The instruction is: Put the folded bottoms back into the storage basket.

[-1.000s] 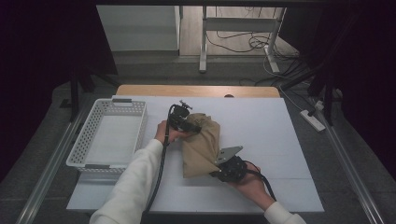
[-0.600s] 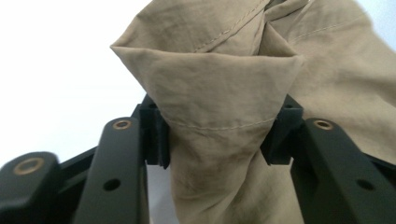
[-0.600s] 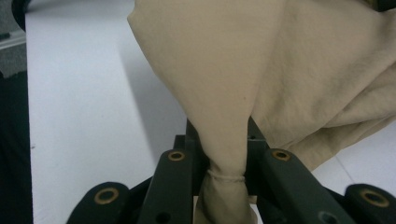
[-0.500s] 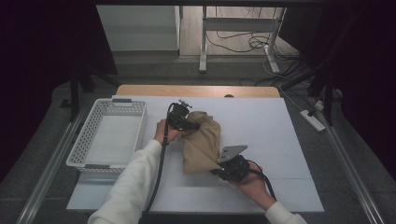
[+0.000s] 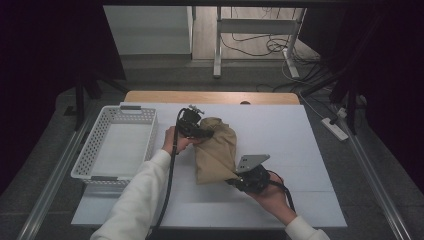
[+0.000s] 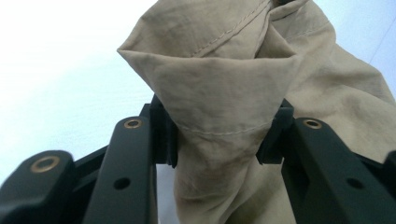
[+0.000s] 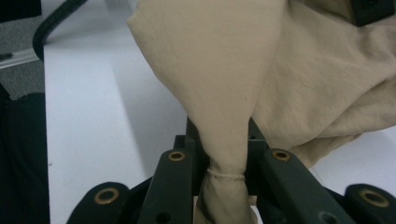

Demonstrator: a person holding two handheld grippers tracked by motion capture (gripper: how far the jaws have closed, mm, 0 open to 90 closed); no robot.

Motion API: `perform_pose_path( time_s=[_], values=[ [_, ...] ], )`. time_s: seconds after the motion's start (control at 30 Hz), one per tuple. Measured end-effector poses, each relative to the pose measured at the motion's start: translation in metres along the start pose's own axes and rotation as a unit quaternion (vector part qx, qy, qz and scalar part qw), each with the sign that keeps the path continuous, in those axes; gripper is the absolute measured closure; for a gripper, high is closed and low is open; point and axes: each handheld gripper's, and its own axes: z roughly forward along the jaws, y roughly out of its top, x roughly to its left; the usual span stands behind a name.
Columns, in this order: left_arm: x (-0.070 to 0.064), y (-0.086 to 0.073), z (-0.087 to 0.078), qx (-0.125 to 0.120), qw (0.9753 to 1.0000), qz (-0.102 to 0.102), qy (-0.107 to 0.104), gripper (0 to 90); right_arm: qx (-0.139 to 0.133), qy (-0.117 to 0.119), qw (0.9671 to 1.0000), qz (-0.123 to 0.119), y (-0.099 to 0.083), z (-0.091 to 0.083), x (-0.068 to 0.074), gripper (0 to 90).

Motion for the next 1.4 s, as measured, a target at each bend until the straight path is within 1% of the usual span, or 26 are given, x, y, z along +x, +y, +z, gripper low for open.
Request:
perform_pose_path(
  time_s=[0.2, 0.3, 0.53, 0.8, 1.07, 1.2, 1.4],
  values=[
    [-0.002, 0.0, -0.012, -0.012, 0.9999, 0.005, 0.001, 59.0, -0.015, -0.005, 0.9999, -0.004, 0.006, -0.006, 0.002, 78.7],
    [-0.003, 0.001, -0.021, -0.018, 0.9998, 0.01, 0.003, 59.1, -0.018, -0.003, 0.9998, -0.007, 0.008, -0.006, 0.004, 78.7],
    [-0.004, -0.001, -0.045, -0.039, 0.9991, 0.012, 0.012, 59.2, -0.027, 0.002, 0.9995, -0.014, 0.016, -0.004, 0.007, 78.8],
    [0.001, -0.007, -0.081, -0.061, 0.9977, 0.014, 0.028, 59.3, -0.046, 0.012, 0.9985, -0.026, 0.035, 0.003, 0.012, 78.8],
    [0.007, -0.016, -0.113, -0.076, 0.996, 0.012, 0.045, 59.4, -0.064, 0.024, 0.9971, -0.033, 0.054, 0.012, 0.016, 78.8],
    [0.009, -0.019, -0.125, -0.082, 0.9952, 0.011, 0.051, 59.5, -0.071, 0.029, 0.9964, -0.035, 0.063, 0.016, 0.019, 78.8],
    [0.008, -0.021, -0.135, -0.086, 0.9945, 0.016, 0.057, 59.6, -0.077, 0.034, 0.9958, -0.037, 0.07, 0.019, 0.021, 78.8]
  ],
)
